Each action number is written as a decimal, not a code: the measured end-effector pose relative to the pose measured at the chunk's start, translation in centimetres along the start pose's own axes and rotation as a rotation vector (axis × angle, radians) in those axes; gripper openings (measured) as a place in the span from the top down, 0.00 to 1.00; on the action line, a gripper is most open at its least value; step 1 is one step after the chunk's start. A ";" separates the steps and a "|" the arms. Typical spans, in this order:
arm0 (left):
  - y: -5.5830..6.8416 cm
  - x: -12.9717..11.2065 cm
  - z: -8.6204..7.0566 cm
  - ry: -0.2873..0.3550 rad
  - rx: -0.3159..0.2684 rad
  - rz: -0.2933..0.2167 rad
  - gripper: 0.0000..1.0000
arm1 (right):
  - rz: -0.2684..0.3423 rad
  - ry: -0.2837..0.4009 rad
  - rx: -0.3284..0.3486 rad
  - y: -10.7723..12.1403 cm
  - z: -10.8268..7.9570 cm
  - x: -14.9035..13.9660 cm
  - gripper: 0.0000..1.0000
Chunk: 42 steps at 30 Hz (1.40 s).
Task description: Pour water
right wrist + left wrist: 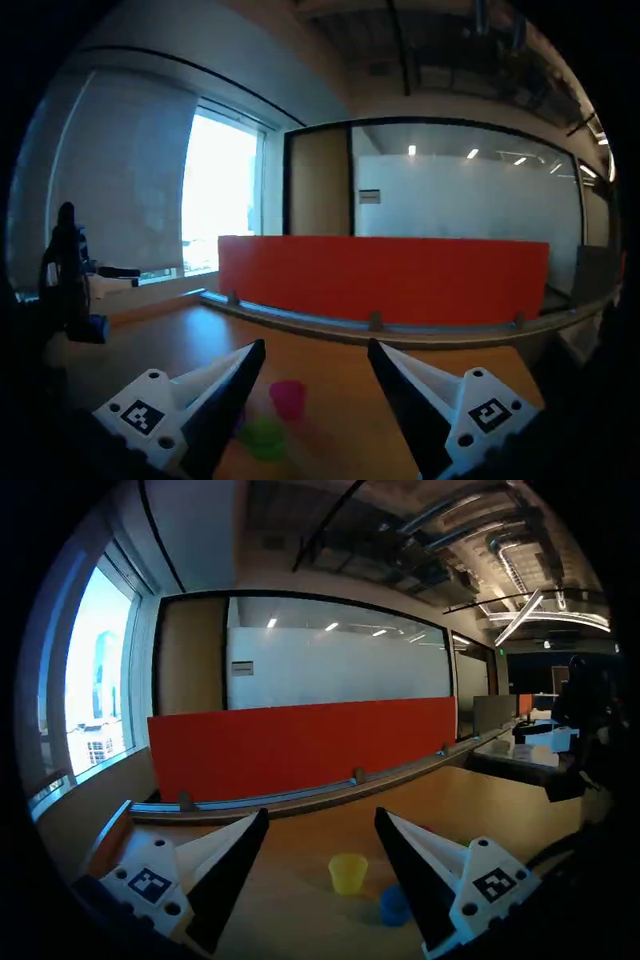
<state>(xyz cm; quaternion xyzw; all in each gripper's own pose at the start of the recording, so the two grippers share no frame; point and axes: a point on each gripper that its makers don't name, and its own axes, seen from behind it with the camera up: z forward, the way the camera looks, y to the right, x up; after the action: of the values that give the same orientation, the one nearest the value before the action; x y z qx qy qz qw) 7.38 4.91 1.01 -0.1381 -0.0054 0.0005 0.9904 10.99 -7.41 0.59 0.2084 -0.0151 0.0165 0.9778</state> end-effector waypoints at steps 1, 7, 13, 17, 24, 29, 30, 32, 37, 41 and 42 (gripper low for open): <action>0.2 0.0 0.0 -0.002 -0.014 -0.007 0.02 | 0.008 -0.001 0.018 -0.3 0.0 0.1 0.01; 1.3 0.5 0.2 -0.007 -0.100 -0.022 0.02 | 0.017 -0.006 0.116 -1.8 0.1 1.1 0.01; 1.9 0.5 0.4 -0.026 -0.149 0.001 0.01 | -0.026 -0.044 0.160 -2.8 0.3 1.0 0.01; 2.7 -0.1 0.5 -0.054 -0.188 0.010 0.02 | -0.067 -0.081 0.183 -3.3 0.5 0.4 0.01; 3.9 -2.0 0.8 -0.115 -0.261 0.025 0.02 | -0.123 -0.150 0.233 -4.0 0.5 -1.5 0.01; 4.3 -3.5 1.2 -0.156 -0.294 0.042 0.02 | -0.163 -0.204 0.263 -4.5 0.5 -3.1 0.01; 4.4 -3.8 1.2 -0.163 -0.300 0.045 0.02 | -0.169 -0.211 0.267 -4.6 0.6 -3.4 0.01; 4.5 -4.4 1.4 -0.177 -0.311 0.050 0.02 | -0.179 -0.223 0.273 -4.6 0.7 -3.9 0.01; 4.9 -6.2 1.8 -0.216 -0.337 0.060 0.02 | -0.176 -0.258 0.294 -4.8 1.0 -5.6 0.01; 5.2 -7.8 2.1 -0.251 -0.355 0.068 0.01 | -0.172 -0.285 0.309 -4.8 1.1 -7.1 0.01; 5.3 -8.2 2.2 -0.260 -0.359 0.071 0.02 | -0.171 -0.291 0.311 -4.8 1.2 -7.5 0.01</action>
<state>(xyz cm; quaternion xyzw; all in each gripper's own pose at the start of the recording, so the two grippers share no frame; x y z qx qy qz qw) -0.82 10.58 1.59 -0.3111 -0.1280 0.0523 0.9403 3.67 -12.50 -0.56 0.3573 -0.1357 -0.0946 0.9192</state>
